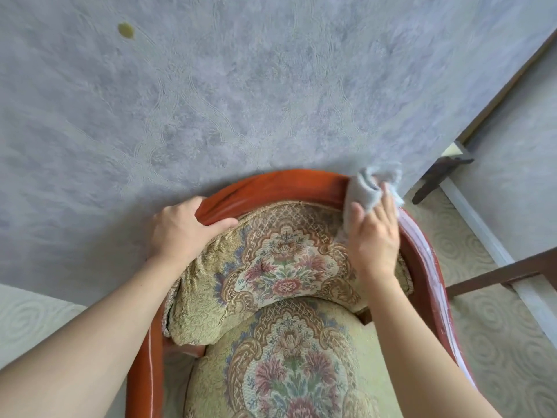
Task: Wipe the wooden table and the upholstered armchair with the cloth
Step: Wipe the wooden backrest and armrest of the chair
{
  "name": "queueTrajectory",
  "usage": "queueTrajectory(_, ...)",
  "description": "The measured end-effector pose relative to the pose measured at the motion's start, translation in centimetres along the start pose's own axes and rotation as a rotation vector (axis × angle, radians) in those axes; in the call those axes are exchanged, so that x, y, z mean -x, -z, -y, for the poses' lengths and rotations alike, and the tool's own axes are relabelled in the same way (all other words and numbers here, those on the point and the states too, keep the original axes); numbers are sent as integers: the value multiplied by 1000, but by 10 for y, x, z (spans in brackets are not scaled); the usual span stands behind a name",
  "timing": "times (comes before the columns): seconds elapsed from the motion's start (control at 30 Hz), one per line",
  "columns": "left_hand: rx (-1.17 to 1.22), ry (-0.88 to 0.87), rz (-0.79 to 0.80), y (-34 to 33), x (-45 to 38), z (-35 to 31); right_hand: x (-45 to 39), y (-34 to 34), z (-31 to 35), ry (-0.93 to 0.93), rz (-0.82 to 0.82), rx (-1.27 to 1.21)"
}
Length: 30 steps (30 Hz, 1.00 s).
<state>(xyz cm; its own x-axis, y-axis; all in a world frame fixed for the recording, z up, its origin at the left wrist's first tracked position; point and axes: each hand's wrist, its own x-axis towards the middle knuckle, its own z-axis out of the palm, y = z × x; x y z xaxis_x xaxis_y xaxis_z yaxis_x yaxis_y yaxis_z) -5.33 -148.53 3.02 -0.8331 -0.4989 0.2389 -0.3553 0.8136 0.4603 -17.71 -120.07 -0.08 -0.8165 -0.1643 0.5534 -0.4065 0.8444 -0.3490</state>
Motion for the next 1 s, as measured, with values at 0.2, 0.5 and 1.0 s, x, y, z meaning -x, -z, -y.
queueTrajectory(0.2,-12,25,28,-1,-1,-2,2,-17,34,-385,-117,-111)
queueTrajectory(0.5,13,9,-20,1,3,-3,3,-40,119,400,65,-221)
queueTrajectory(1.0,13,-1,3,-7,6,1,21,34,-10,-341,123,-315)
